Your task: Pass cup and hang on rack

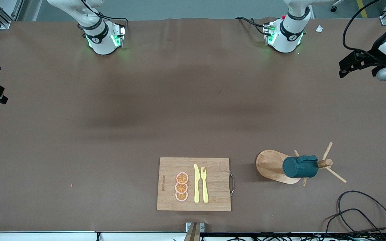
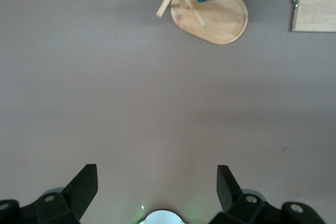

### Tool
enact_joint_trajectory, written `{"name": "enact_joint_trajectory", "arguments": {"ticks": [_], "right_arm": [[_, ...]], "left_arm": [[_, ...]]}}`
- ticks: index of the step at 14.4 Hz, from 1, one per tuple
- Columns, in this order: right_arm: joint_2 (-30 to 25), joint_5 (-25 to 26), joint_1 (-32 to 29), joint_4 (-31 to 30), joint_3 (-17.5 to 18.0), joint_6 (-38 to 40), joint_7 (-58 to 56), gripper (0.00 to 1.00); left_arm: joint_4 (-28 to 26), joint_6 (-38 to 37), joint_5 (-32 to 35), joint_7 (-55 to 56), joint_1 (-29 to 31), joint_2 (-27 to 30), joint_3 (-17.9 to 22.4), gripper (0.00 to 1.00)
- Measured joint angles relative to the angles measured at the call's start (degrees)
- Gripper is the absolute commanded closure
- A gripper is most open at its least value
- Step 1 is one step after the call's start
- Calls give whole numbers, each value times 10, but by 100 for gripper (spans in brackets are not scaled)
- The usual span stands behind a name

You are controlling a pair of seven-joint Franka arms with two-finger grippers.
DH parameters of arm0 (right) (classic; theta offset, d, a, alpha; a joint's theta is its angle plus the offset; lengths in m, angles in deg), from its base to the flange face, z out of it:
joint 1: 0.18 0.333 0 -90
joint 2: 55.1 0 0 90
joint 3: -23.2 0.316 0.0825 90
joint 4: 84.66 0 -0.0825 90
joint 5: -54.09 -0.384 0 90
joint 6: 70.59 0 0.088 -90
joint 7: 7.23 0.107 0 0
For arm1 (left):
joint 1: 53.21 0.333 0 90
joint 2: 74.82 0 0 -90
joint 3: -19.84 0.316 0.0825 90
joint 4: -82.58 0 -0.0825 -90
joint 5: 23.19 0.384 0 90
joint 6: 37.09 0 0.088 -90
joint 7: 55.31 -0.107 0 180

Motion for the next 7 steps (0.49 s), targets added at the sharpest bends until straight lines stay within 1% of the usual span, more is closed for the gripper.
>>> {"name": "enact_joint_trajectory", "arguments": {"ticks": [3,7], "right_arm": [[0,0,0,0,0,0,0,0],[0,0,0,0,0,0,0,0]], "left_arm": [[-14,-10,0,0,0,16,2,0],[-17,-10,0,0,-1,18,2,0]]}}
